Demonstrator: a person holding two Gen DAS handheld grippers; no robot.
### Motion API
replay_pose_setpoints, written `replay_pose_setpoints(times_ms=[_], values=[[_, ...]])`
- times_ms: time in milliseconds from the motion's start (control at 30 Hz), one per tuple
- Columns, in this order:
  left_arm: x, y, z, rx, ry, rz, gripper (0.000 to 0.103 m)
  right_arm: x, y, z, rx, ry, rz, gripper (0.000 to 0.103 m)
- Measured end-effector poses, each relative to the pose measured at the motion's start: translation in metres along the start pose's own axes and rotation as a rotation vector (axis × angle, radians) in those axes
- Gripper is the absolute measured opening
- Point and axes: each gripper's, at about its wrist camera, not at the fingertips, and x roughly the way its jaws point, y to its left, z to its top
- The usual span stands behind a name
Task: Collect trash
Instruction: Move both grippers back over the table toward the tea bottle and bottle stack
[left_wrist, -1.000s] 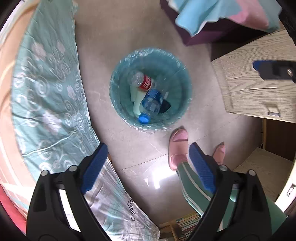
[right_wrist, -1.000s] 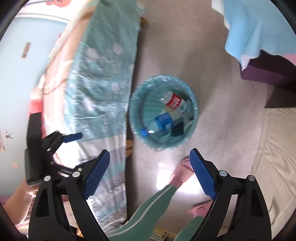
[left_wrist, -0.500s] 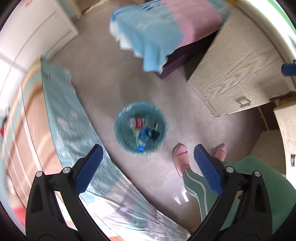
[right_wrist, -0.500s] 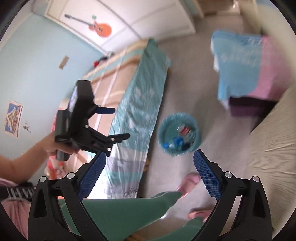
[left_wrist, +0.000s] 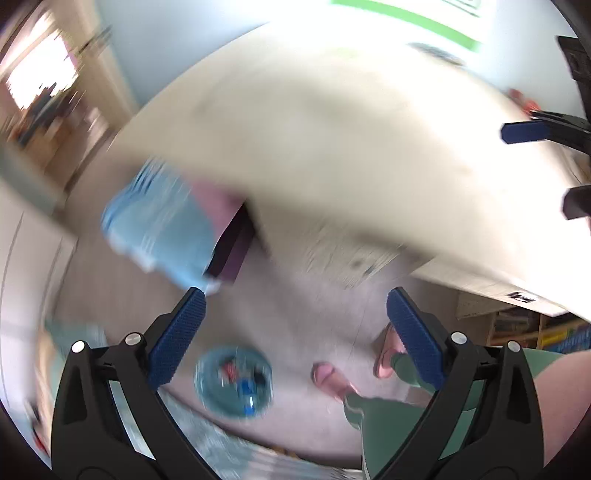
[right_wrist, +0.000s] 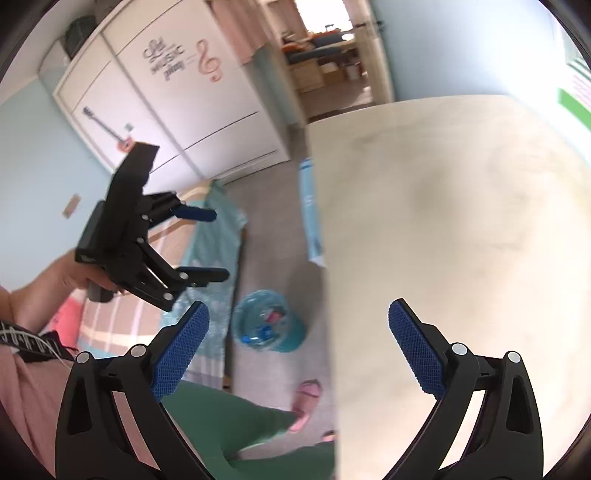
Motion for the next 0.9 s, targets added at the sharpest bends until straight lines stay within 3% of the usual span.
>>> replay_pose_setpoints(times_ms=[233,467,900], values=[[0.007,-0.117,0.11,0.333,-0.109,-0.02,0.096,-0.097,-0.073,-0.038,0.054,-0.126,-0.204,0.097],[0.032,-0.218,0.197,0.606,-0.218,0.051,0.096,-0.167,-0.146,-0.074,0.091,-0.175,-0.432,0.097],[0.113,-0.316,0.303,0.968,-0.41,-0.019,0.096,-0.243,-0.275,-0.101,0.159,-0.156,-0.819,0.097]])
